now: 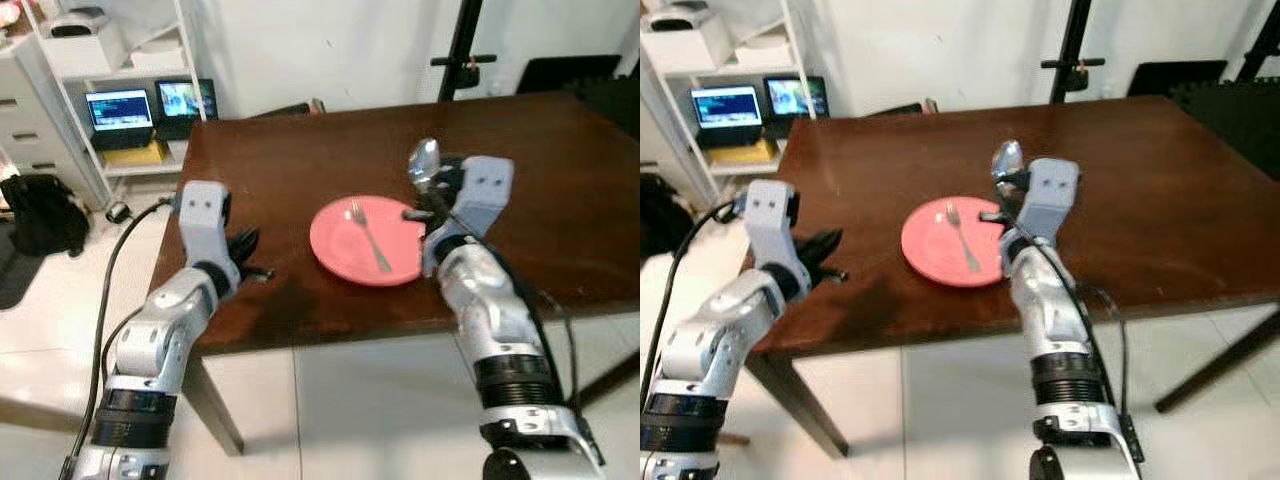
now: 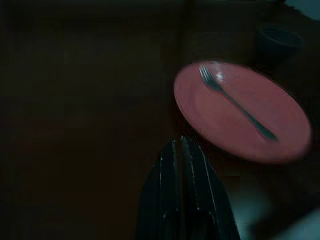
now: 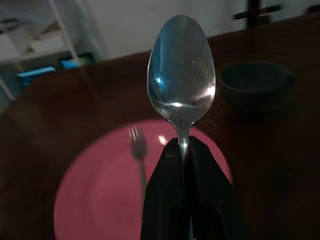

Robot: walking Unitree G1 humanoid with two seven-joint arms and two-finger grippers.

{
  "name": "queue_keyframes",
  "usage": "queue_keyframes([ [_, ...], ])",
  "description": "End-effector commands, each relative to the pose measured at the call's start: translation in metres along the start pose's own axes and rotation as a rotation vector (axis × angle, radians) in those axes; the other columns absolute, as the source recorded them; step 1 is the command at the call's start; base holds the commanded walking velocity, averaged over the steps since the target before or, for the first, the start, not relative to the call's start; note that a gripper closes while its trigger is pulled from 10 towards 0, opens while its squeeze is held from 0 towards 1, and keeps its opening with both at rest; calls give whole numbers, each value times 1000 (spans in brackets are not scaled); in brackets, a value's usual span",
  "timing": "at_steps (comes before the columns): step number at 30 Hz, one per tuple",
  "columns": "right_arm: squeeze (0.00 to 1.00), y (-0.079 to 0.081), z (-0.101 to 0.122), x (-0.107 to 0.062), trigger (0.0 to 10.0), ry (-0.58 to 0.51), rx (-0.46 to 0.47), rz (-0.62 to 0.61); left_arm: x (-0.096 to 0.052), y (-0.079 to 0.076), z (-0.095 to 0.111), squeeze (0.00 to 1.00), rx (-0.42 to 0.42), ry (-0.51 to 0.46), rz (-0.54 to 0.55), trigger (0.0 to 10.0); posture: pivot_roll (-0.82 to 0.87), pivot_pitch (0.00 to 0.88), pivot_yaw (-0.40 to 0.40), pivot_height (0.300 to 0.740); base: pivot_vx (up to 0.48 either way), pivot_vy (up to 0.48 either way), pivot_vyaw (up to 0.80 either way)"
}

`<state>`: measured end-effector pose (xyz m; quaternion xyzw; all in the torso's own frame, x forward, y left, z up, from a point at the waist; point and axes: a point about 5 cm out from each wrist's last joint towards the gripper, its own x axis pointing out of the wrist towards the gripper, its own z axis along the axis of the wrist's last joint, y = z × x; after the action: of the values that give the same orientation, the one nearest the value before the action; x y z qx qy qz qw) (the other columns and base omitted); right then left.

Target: Setting the table

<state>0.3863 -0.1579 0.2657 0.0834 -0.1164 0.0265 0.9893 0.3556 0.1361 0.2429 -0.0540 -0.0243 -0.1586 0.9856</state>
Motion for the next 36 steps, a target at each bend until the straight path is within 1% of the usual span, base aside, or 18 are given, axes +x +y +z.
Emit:
queue_keyframes([
  [1, 0, 8, -3, -1, 10000, 6, 7, 21, -3, 6, -10, 0, -4, 34, 24, 10000, -40, 149, 94, 740, -435, 0, 0],
  [5, 0, 8, -3, -1, 10000, 7, 7, 21, -3, 6, -10, 0, -6, 35, 25, 10000, -40, 149, 94, 740, -424, 0, 0],
  [13, 0, 8, -4, -1, 10000, 8, 6, 23, -2, 7, -9, 0, -25, 29, 29, 10000, -40, 147, 92, 740, 0, 0, 0],
  [16, 0, 9, -5, -1, 10000, 9, 6, 25, -1, 8, -10, 0, -8, 42, 41, 10000, -40, 143, 93, 740, 0, 0, 0],
  [24, 0, 9, -6, -1, 10000, 12, -2, 25, 0, 9, -11, 0, -14, 45, 50, 10000, -39, 139, 92, 740, 0, 0, 0],
  [26, 0, 10, -6, -2, 10000, 5, 17, 45, 0, 9, -11, 0, -15, 45, 51, 10000, -39, 138, 92, 740, 0, 0, 513],
  [30, 0, 7, -9, -3, 10000, 30, -8, 35, 0, 10, -11, 0, -15, 46, 53, 10000, -38, 136, 90, 740, 0, 0, 788],
  [36, 0, 8, -10, -2, 10000, 35, -4, 40, -1, 10, -11, 0, -15, 46, 56, 10000, -38, 136, 89, 740, 0, 0, 791],
])
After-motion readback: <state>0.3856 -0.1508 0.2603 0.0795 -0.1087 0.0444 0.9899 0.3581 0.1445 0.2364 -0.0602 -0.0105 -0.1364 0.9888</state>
